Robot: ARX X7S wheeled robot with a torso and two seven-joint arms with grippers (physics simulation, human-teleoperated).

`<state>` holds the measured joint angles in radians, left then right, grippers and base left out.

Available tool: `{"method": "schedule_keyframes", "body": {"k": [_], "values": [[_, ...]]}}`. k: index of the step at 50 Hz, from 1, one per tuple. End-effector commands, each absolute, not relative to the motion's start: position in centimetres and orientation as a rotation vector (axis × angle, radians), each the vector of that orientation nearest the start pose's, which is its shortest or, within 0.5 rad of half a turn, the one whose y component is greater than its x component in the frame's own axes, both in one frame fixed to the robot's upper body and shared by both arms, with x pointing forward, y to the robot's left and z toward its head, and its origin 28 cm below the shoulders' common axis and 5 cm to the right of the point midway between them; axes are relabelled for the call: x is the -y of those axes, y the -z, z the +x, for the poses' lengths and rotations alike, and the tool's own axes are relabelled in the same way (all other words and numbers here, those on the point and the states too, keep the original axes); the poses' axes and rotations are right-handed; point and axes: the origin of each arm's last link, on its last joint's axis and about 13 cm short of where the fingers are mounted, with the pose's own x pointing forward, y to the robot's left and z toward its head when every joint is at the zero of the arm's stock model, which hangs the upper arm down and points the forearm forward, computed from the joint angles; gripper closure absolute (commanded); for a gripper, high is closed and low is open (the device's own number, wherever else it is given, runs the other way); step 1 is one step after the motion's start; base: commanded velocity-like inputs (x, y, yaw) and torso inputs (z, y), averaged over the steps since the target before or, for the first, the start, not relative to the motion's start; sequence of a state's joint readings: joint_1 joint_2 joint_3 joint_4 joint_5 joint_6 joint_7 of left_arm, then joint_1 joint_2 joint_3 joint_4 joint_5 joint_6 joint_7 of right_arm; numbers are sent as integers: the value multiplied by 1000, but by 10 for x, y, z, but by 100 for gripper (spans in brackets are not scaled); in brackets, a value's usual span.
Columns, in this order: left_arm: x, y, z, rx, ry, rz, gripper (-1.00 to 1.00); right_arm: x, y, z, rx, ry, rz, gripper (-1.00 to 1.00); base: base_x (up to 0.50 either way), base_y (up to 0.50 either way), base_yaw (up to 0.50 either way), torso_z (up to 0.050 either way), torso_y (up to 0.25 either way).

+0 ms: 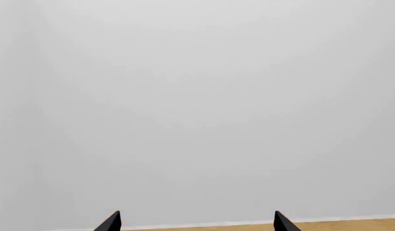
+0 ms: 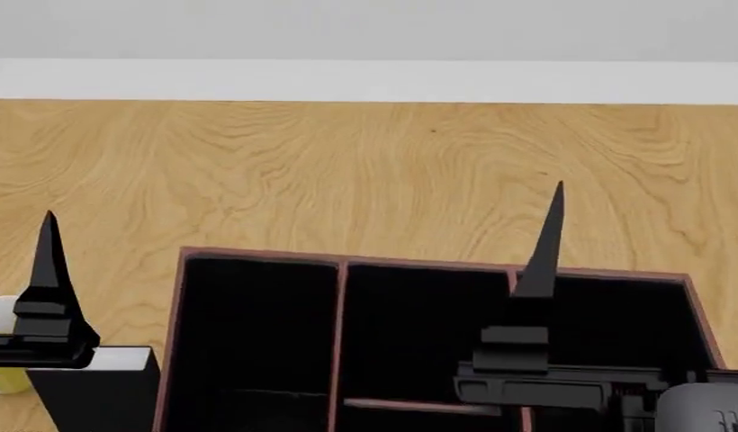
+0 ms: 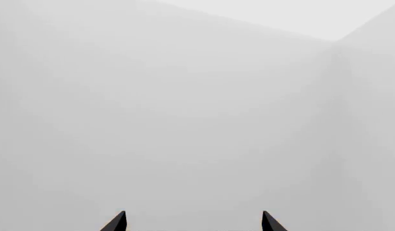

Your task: Pick up the book and place it in the back compartment of the caddy.

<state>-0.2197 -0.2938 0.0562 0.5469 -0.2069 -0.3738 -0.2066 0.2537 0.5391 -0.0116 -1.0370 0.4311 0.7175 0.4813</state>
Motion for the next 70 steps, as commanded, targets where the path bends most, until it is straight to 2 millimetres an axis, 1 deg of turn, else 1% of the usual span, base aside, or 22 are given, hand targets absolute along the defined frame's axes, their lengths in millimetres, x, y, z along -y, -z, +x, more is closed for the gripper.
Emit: {"method": "schedule_keyframes", "body": {"k": [1, 4, 5, 6, 8, 18, 31, 35, 37, 51, 54, 55, 56, 58, 59, 61, 65, 66, 68, 69, 70], "values": [[-238, -153, 232, 373, -48, 84, -100, 129, -213, 176, 511, 171, -253, -100, 0, 0, 0, 0, 0], [-238, -153, 232, 373, -48, 84, -100, 129, -212, 175, 512, 167, -249, -100, 0, 0, 0, 0, 0], [-237, -153, 232, 373, -48, 85, -100, 129, -212, 176, 482, 157, -234, -100, 0, 0, 0, 0, 0], [-237, -153, 232, 373, -48, 85, -100, 129, -211, 176, 481, 157, -255, -100, -102, 0, -172, 0, 0], [-237, -153, 232, 374, -49, 86, -100, 129, -211, 176, 487, 140, -223, -100, -268, 1, -441, 0, 0], [-238, -153, 231, 376, -53, 85, -100, 128, -211, 176, 493, 139, -226, -100, -279, 11, -443, 0, 0], [-241, -154, 231, 373, -67, 79, -100, 128, -212, 177, 496, 129, -225, -100, 2, 0, 0, 0, 0], [-241, -154, 231, 373, -67, 78, -100, 129, -213, 176, 501, 155, -239, -100, 149, 74, 0, 0, 0], [-241, -154, 231, 372, -66, 79, -100, 129, -214, 174, 527, 143, -202, -100, 214, 187, 0, 0, 0], [-241, -153, 232, 371, -65, 80, -100, 128, -214, 173, 524, 128, -217, -100, -4, -3, 0, 0, 0], [-246, -154, 234, 343, -92, 64, -100, 127, -215, 172, 535, 98, -204, -100, 0, 0, 0, 0, 0], [-248, -155, 234, 365, -80, 66, -100, 127, -215, 172, 534, 101, -207, -100, 0, 0, 0, 0, 0], [-250, -157, 236, 356, -86, 78, -100, 127, -215, 172, 533, 102, -214, -100, 0, 0, 0, 0, 0], [-256, -166, 239, 362, -74, 110, -100, 127, -215, 172, 536, 100, -210, -100, 0, 0, 0, 0, 0], [-261, -172, 242, 340, -100, 138, -100, 127, -216, 171, 538, 100, -210, -100, 0, 0, 0, 0, 0], [-270, -184, 246, 305, -122, 94, -100, 127, -216, 171, 539, 102, -208, -100, 0, 0, 0, 0, 0], [-286, -203, 257, 314, -137, 177, -100, 127, -215, 171, 537, 104, -204, -100, 0, 0, 0, 0, 0], [-290, -208, 260, 330, -154, 152, -100, 127, -215, 171, 537, 101, -204, -100, 0, 0, 0, 0, 0], [-299, -219, 263, 326, -125, 150, -100, 126, -215, 172, 536, 100, -203, -100, 0, 0, 0, 0, 0], [-302, -224, 265, 312, -76, 152, -100, 126, -215, 172, 536, 99, -205, -100, 0, 0, 0, 0, 0], [-306, -230, 269, 343, -69, 196, -100, 126, -215, 172, 535, 97, -206, -100, 0, 0, 0, 0, 0]]}}
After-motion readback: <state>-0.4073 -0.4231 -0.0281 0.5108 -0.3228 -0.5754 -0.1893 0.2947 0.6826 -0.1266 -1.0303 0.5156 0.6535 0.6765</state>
